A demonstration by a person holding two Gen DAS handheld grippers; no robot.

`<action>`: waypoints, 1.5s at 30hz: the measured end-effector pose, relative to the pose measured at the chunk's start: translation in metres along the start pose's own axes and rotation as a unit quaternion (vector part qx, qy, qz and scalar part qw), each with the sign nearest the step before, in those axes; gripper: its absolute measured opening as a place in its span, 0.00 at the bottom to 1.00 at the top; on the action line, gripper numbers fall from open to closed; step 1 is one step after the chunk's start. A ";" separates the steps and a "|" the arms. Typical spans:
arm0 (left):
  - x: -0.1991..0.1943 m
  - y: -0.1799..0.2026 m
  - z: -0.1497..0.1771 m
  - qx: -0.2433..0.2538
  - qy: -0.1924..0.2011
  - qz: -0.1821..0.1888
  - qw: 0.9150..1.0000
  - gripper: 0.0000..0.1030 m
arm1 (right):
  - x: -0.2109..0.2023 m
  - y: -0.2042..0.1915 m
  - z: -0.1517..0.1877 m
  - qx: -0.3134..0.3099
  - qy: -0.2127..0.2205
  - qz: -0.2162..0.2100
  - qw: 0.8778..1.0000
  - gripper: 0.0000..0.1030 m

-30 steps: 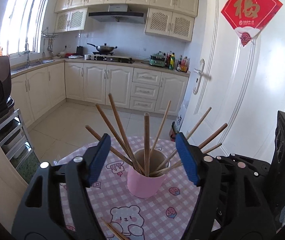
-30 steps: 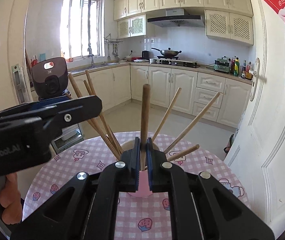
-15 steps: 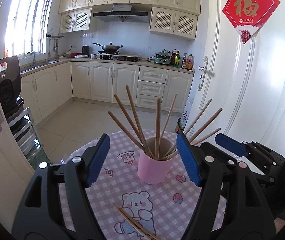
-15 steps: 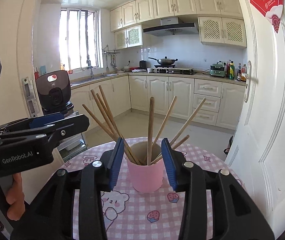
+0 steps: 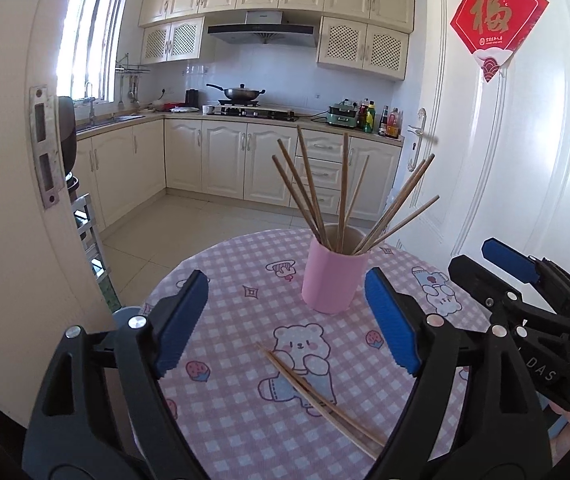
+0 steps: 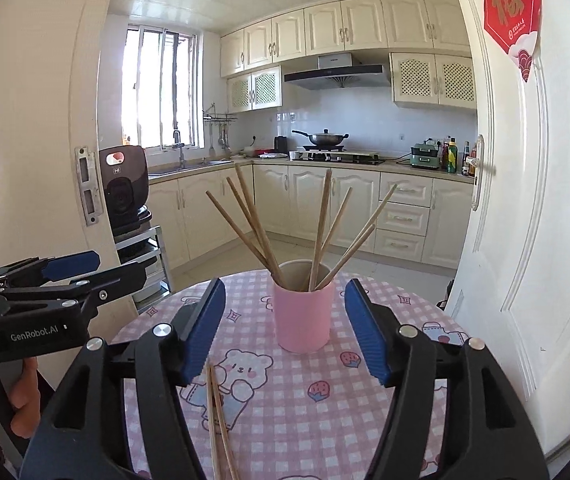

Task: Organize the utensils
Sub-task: 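Move both open grippers down to the last chopsticks on the table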

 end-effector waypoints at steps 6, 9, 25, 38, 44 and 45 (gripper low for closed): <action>0.006 -0.019 0.028 -0.027 -0.043 0.005 0.999 0.79 | 0.005 -0.014 0.026 0.005 -0.032 -0.012 0.999 0.60; 0.012 -0.027 0.037 -0.036 -0.060 0.001 0.998 0.79 | 0.014 -0.017 0.042 0.004 -0.060 -0.020 0.998 0.60; 0.054 -0.050 0.089 -0.051 -0.177 -0.022 0.983 0.79 | 0.071 -0.044 0.137 -0.047 -0.233 -0.050 0.970 0.49; 0.078 -0.048 0.116 -0.062 -0.230 -0.020 0.971 0.79 | 0.068 -0.065 0.157 -0.062 -0.270 -0.092 0.956 0.49; 0.092 -0.037 0.119 -0.064 -0.239 -0.003 0.969 0.79 | 0.066 -0.065 0.155 -0.058 -0.263 -0.093 0.958 0.49; 0.095 -0.035 0.118 -0.065 -0.240 -0.003 0.969 0.78 | 0.066 -0.063 0.156 -0.059 -0.264 -0.090 0.959 0.49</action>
Point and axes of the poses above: each gripper's, at about its wrist camera, not at the fingertips, and x roughly the way its jaws point, y to its right, z to its underside, the point moved 7 cm from there along x, roughly the way its jaws point, and after that the axes turned 3 degrees about -x, right-handed, at the moved point
